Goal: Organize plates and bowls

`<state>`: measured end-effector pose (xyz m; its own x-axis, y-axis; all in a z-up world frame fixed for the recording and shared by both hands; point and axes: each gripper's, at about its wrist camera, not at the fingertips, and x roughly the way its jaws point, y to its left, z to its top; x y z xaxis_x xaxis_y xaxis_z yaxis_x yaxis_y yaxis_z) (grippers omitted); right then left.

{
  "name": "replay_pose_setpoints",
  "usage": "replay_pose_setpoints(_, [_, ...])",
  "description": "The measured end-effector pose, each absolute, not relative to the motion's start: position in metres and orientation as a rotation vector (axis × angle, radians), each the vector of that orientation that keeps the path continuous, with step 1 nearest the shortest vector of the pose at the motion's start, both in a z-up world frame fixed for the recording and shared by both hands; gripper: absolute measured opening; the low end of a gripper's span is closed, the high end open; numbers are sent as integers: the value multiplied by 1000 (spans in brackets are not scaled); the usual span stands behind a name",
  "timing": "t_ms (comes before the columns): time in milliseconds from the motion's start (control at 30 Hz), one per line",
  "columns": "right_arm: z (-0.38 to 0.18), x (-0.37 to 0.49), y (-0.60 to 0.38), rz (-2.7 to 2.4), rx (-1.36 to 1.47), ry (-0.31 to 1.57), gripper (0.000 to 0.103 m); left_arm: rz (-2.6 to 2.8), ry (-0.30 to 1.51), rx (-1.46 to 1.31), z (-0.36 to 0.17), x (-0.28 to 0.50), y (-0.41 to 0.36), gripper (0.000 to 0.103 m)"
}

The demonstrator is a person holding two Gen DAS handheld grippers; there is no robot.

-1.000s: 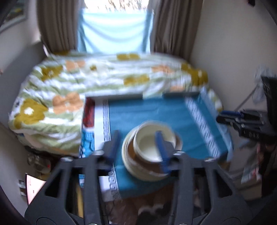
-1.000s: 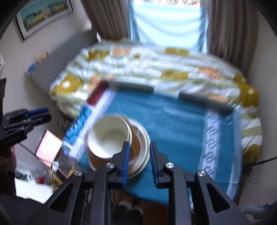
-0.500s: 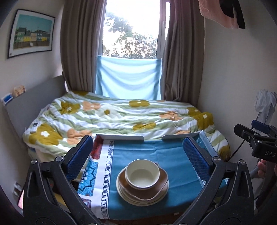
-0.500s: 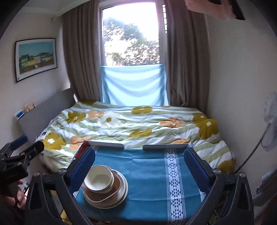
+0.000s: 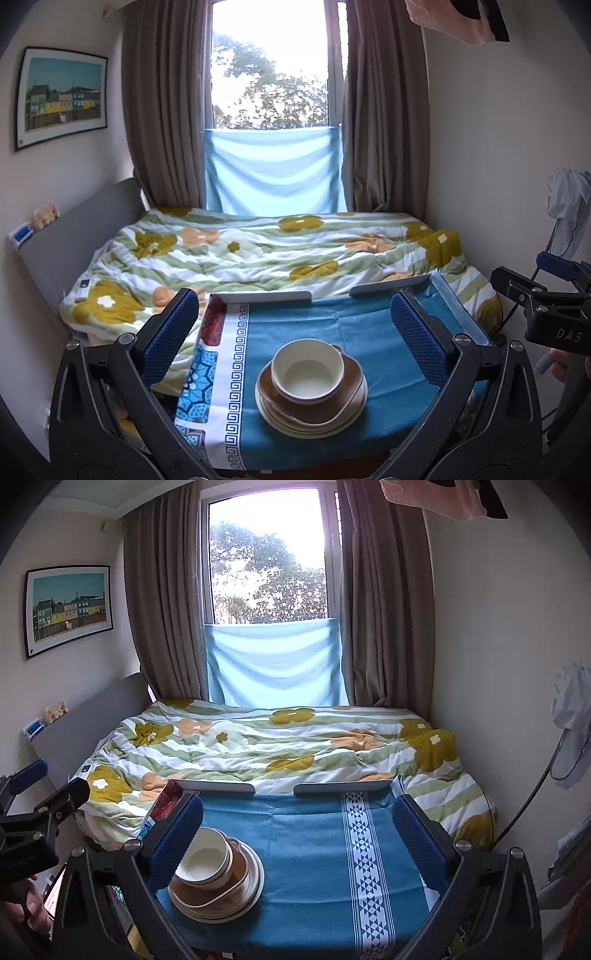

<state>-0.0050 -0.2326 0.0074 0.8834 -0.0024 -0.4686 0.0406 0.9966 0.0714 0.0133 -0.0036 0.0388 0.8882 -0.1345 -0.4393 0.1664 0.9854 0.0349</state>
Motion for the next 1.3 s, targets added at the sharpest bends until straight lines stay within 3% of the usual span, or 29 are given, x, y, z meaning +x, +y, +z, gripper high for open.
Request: replay_pose_setpoints(1300, [8, 1, -236, -34, 73, 480, 102, -155, 410, 95, 42, 14, -12, 103])
